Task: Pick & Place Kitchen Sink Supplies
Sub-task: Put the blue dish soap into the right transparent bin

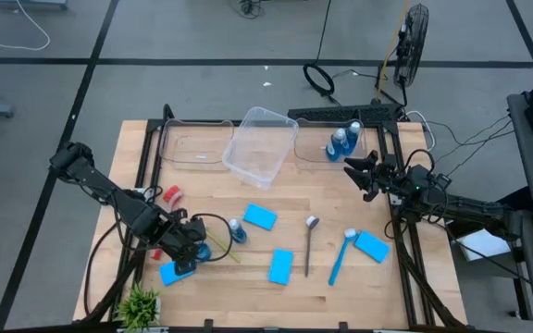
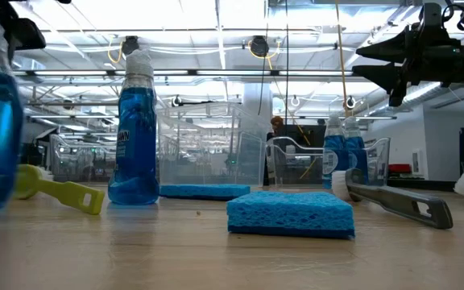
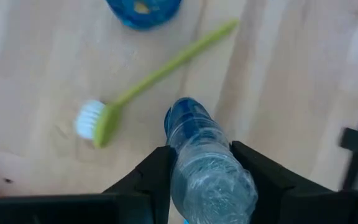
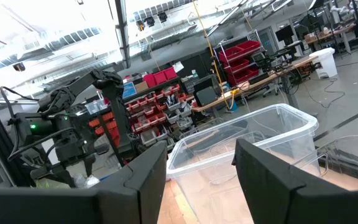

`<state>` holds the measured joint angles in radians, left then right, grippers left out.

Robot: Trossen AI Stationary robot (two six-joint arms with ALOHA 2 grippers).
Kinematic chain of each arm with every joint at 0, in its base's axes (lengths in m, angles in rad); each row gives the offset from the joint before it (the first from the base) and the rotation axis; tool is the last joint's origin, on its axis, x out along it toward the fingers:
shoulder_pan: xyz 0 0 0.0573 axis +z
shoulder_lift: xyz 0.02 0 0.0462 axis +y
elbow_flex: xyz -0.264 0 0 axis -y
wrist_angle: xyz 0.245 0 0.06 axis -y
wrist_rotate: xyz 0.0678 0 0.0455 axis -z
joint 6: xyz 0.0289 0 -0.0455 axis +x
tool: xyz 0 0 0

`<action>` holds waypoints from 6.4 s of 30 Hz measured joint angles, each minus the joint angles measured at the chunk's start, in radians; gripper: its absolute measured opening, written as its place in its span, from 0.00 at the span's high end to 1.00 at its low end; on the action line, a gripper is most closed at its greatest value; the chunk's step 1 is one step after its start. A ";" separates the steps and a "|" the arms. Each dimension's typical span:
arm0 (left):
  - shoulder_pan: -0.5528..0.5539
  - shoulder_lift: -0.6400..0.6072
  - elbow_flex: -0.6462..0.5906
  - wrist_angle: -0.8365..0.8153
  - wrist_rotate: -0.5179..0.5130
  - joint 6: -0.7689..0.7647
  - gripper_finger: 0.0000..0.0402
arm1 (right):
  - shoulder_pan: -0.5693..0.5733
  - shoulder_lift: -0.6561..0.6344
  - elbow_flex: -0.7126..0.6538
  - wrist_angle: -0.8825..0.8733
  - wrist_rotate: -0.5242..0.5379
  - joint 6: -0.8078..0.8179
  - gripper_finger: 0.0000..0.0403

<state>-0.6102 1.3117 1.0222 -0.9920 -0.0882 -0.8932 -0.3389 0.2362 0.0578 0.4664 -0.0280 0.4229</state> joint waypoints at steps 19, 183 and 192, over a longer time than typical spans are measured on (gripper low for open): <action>0.006 -0.076 0.195 -0.001 -0.074 0.090 0.65 | 0.000 0.000 0.000 0.001 0.000 0.002 0.56; 0.596 0.526 0.591 0.692 -0.013 0.985 0.65 | 0.126 0.780 0.560 -0.252 -0.368 -0.251 0.28; 0.595 0.529 0.591 0.690 -0.007 0.993 0.65 | 0.125 0.781 0.560 -0.254 -0.367 -0.217 0.29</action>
<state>-0.0147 1.8408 1.6135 -0.3019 -0.0952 0.0995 -0.2138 1.0172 0.6178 0.2119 -0.3947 0.2054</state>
